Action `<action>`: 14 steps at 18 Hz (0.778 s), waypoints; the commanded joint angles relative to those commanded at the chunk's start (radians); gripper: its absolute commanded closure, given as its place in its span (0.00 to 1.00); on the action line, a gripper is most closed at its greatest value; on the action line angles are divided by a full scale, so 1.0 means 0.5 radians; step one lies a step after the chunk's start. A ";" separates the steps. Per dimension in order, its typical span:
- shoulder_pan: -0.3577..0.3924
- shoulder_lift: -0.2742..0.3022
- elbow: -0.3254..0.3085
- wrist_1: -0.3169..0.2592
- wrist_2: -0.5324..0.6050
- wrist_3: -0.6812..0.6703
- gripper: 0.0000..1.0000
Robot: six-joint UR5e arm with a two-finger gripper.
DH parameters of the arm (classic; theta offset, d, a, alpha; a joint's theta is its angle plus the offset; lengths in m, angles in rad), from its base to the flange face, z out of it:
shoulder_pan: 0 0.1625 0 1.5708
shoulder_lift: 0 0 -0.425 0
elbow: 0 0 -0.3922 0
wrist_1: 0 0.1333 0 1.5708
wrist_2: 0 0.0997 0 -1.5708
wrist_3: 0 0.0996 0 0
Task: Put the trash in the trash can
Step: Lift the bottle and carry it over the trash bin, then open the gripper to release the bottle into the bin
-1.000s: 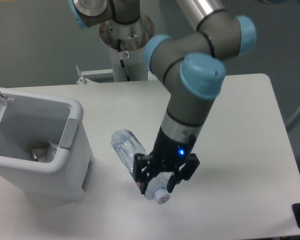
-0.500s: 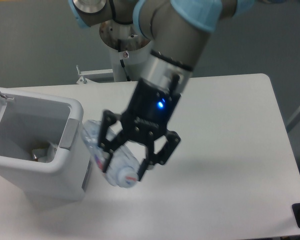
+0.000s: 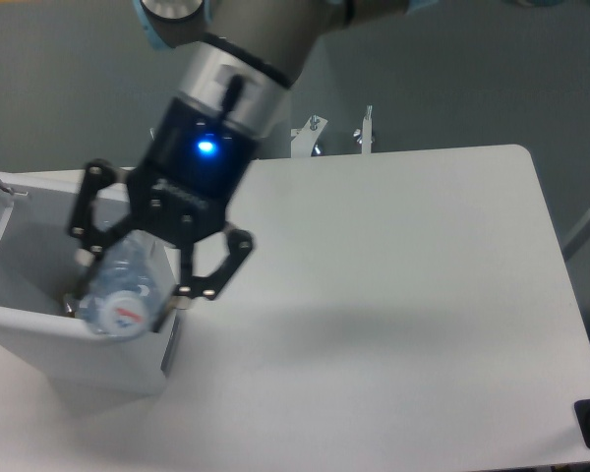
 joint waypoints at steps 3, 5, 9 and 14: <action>-0.034 0.003 -0.076 0.034 0.009 0.031 0.39; -0.049 0.043 -0.184 0.074 0.015 0.165 0.25; -0.052 0.101 -0.279 0.083 0.015 0.236 0.00; -0.046 0.107 -0.279 0.083 0.131 0.239 0.00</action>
